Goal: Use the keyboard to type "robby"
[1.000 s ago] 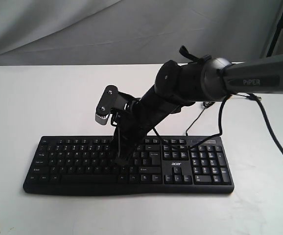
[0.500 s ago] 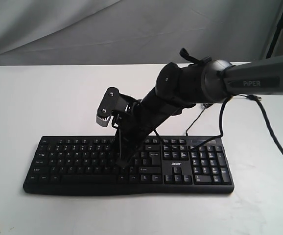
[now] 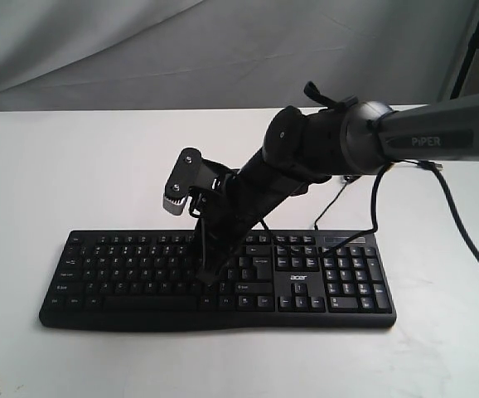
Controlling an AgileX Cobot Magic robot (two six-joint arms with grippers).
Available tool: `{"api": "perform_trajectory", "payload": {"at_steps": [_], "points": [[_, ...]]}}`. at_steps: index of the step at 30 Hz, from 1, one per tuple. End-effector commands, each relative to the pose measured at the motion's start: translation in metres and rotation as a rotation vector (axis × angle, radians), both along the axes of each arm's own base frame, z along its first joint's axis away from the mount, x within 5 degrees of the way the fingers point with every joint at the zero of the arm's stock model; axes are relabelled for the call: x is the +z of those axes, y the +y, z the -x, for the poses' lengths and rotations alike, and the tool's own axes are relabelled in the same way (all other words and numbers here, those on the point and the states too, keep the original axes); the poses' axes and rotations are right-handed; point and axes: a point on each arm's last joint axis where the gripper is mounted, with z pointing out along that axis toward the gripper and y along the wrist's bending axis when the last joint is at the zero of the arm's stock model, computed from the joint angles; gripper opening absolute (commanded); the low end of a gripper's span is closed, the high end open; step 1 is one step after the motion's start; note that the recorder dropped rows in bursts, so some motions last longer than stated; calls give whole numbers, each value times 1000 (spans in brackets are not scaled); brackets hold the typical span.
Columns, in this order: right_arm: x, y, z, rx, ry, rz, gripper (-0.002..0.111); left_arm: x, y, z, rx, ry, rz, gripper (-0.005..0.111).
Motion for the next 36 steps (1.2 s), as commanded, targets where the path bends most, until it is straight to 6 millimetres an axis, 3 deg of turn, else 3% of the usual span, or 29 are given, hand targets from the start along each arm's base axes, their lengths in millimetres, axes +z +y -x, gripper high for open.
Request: {"api": "perform_trajectory", "payload": {"at_steps": [1,36], "points": [[4,2,3,9,-6,-6,0,-1,0,0,-6,-5,-1,0],[-3,2,3,14,-3,16,0,-1,0,0,-6,-5,-1,0]]}}
